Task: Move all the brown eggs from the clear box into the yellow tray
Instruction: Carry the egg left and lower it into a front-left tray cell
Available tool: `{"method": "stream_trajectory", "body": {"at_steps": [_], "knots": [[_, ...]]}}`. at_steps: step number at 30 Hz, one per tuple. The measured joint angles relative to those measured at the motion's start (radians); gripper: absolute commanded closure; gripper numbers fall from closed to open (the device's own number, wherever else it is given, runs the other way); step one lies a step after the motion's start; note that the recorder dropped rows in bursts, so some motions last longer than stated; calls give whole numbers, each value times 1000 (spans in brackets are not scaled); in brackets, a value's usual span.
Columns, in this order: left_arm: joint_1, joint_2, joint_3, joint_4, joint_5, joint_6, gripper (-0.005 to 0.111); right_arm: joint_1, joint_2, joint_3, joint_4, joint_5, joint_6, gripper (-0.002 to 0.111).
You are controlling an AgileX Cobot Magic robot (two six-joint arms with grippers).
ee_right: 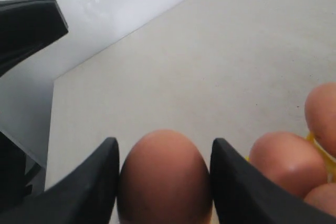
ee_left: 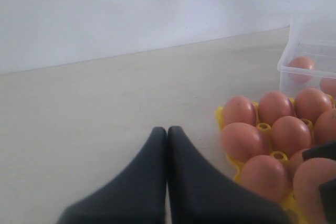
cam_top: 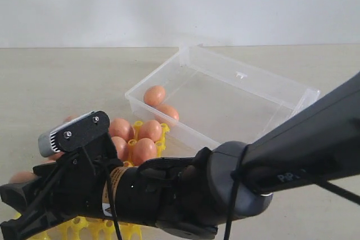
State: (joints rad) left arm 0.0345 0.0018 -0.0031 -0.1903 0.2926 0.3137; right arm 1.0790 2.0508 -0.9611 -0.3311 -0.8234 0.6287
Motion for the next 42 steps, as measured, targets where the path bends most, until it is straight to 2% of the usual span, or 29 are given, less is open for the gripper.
{"method": "stream_trajectory", "body": {"at_steps": [9, 21, 31, 37, 39, 42], "knots": [[0, 0, 0, 0, 0, 0, 111, 0, 72, -114, -5, -5, 44, 109], [0, 0, 0, 0, 0, 0, 111, 0, 123, -159, -21, 62, 57, 109], [0, 0, 0, 0, 0, 0, 111, 0, 139, -163, -87, 106, -122, 109], [0, 0, 0, 0, 0, 0, 111, 0, 140, -163, -90, 106, -154, 108], [0, 0, 0, 0, 0, 0, 111, 0, 140, -163, -90, 106, -157, 106], [0, 0, 0, 0, 0, 0, 111, 0, 140, -163, -90, 106, -160, 95]]}}
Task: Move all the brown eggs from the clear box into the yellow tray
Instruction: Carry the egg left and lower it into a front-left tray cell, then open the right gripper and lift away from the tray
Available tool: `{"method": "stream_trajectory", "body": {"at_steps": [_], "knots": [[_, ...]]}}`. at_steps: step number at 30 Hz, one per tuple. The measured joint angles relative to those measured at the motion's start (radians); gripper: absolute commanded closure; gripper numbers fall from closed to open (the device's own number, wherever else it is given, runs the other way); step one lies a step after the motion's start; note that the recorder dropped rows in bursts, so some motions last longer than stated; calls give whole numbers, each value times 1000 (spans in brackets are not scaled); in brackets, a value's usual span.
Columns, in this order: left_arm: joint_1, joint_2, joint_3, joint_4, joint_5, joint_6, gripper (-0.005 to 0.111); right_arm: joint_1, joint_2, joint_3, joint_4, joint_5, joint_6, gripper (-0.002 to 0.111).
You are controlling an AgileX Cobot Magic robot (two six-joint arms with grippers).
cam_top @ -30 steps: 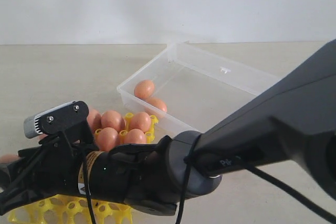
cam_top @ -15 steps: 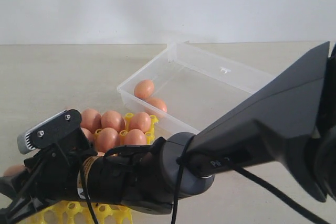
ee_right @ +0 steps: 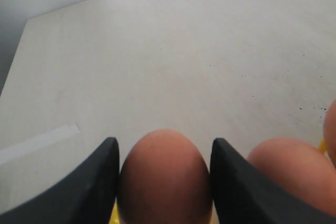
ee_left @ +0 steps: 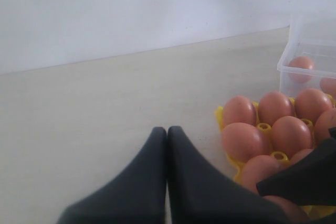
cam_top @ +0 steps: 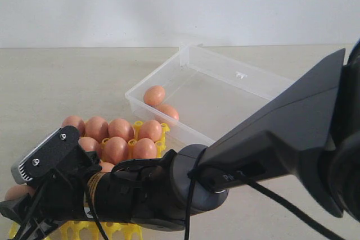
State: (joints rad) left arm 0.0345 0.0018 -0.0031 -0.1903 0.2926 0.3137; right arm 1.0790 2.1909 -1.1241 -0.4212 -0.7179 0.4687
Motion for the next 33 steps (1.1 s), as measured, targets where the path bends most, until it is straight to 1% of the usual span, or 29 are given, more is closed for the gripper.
{"method": "stream_trajectory", "body": {"at_steps": [4, 5, 7, 9, 22, 23, 27, 28, 29, 33], "knots": [[0, 0, 0, 0, 0, 0, 111, 0, 0, 0, 0, 0, -29, 71], [0, 0, 0, 0, 0, 0, 111, 0, 0, 0, 0, 0, -40, 67], [0, 0, 0, 0, 0, 0, 111, 0, 0, 0, 0, 0, -53, 62], [0, 0, 0, 0, 0, 0, 111, 0, 0, 0, 0, -2, -66, 59], [0, 0, 0, 0, 0, 0, 111, 0, 0, 0, -5, -4, -99, 59], [0, 0, 0, 0, 0, 0, 111, 0, 0, 0, -5, -4, -103, 56], [0, 0, 0, 0, 0, 0, 111, 0, 0, 0, -7, -6, -128, 35], [0, 0, 0, 0, 0, 0, 111, 0, 0, 0, -7, -6, -132, 32], [0, 0, 0, 0, 0, 0, 111, 0, 0, 0, -7, -6, -138, 30], [0, 0, 0, 0, 0, 0, 111, 0, 0, 0, -7, -13, -153, 30]]}}
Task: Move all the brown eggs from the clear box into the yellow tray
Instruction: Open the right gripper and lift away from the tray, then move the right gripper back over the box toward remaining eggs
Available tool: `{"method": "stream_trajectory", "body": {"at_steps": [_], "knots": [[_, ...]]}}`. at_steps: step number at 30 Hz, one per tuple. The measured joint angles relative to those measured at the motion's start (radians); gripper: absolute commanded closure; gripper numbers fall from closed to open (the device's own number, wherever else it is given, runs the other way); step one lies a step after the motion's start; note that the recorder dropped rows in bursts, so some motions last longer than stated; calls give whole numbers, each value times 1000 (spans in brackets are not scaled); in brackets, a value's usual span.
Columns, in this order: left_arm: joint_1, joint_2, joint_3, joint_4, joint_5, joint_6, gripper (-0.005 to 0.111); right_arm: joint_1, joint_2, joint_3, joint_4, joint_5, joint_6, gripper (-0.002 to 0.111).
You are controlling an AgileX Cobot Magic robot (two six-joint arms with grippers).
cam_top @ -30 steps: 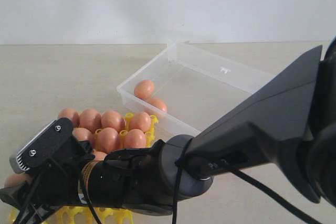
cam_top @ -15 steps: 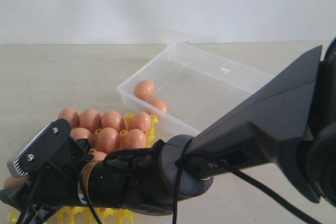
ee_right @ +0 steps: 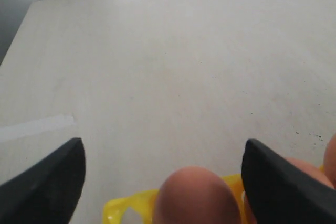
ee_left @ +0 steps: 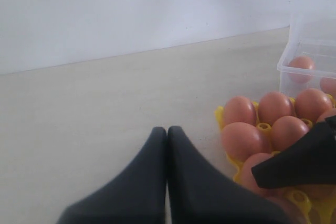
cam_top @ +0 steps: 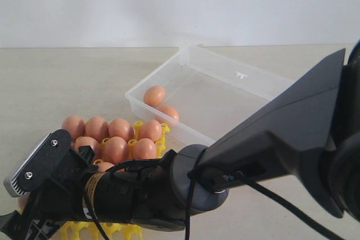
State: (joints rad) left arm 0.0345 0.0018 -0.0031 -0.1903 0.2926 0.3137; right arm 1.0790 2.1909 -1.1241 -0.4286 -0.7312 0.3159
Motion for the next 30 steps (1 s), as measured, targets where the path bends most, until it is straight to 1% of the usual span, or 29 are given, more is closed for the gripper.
{"method": "stream_trajectory", "body": {"at_steps": [5, 7, 9, 10, 13, 16, 17, 18, 20, 21, 25, 27, 30], "knots": [[0, 0, 0, 0, 0, 0, 111, 0, 0, 0, 0, -7, -4, 30], [0, 0, 0, 0, 0, 0, 111, 0, -17, 0, 0, -14, -4, 43], [0, 0, 0, 0, -2, 0, 111, 0, -72, 2, 46, 31, -11, 89], [0, 0, 0, 0, -4, 0, 111, 0, -112, 2, 80, 101, -29, 108], [0, 0, 0, 0, -4, 0, 111, -13, -251, 2, 163, 387, -173, 107], [0, 0, 0, 0, -6, 0, 111, -56, -363, 2, 180, 692, -302, 107], [0, 0, 0, 0, -6, 0, 111, -75, -398, 2, 180, 760, -338, 107], [0, 0, 0, 0, -6, 0, 111, -100, -433, 2, 180, 807, -366, 107], [0, 0, 0, 0, -6, 0, 111, -152, -489, 2, 180, 845, -368, 107], [0, 0, 0, 0, -6, 0, 111, -169, -509, 2, 180, 855, -350, 107], [0, 0, 0, 0, -6, 0, 111, -288, -591, 2, 182, 945, -251, 107], [0, 0, 0, 0, -6, 0, 111, -327, -606, 2, 169, 1043, -256, 107], [0, 0, 0, 0, -8, 0, 111, -361, -606, 2, 89, 1225, -302, 107]]}}
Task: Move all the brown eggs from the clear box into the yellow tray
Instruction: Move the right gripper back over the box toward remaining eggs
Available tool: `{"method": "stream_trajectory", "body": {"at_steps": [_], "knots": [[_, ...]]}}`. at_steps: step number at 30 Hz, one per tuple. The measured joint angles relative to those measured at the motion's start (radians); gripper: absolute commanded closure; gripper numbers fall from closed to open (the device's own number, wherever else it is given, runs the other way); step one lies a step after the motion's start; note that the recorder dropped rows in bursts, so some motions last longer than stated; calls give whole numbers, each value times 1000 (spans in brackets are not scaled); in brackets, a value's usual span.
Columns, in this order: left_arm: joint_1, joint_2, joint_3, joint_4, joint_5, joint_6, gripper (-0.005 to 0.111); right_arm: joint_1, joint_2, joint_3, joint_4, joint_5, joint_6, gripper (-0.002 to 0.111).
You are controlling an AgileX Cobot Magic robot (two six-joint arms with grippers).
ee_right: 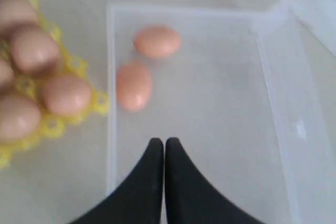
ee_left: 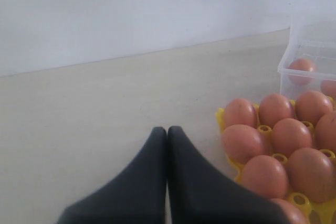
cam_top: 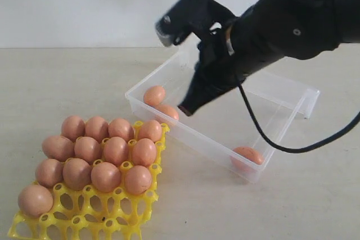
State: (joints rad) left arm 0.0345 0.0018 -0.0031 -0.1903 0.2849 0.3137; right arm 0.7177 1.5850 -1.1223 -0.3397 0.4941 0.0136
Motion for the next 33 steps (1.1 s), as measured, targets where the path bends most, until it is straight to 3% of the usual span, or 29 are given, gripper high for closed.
{"method": "stream_trajectory", "body": {"at_steps": [7, 11, 17, 19, 24, 26, 33], "knots": [[0, 0, 0, 0, 0, 0, 111, -80, 31, -60, -42, 404, -39, 109], [0, 0, 0, 0, 0, 0, 111, -183, 123, -224, 140, 645, -167, 109], [0, 0, 0, 0, 0, 2, 111, -315, 298, -452, 476, 713, -297, 108], [0, 0, 0, 0, 0, 2, 111, -321, 328, -490, 502, 713, -320, 102], [0, 0, 0, 0, 0, 2, 111, -321, 376, -517, 516, 718, -370, 66], [0, 0, 0, 0, 0, 2, 111, -321, 389, -517, 516, 720, -395, 56], [0, 0, 0, 0, 0, 2, 111, -321, 419, -515, 498, 723, -450, 55]]}}
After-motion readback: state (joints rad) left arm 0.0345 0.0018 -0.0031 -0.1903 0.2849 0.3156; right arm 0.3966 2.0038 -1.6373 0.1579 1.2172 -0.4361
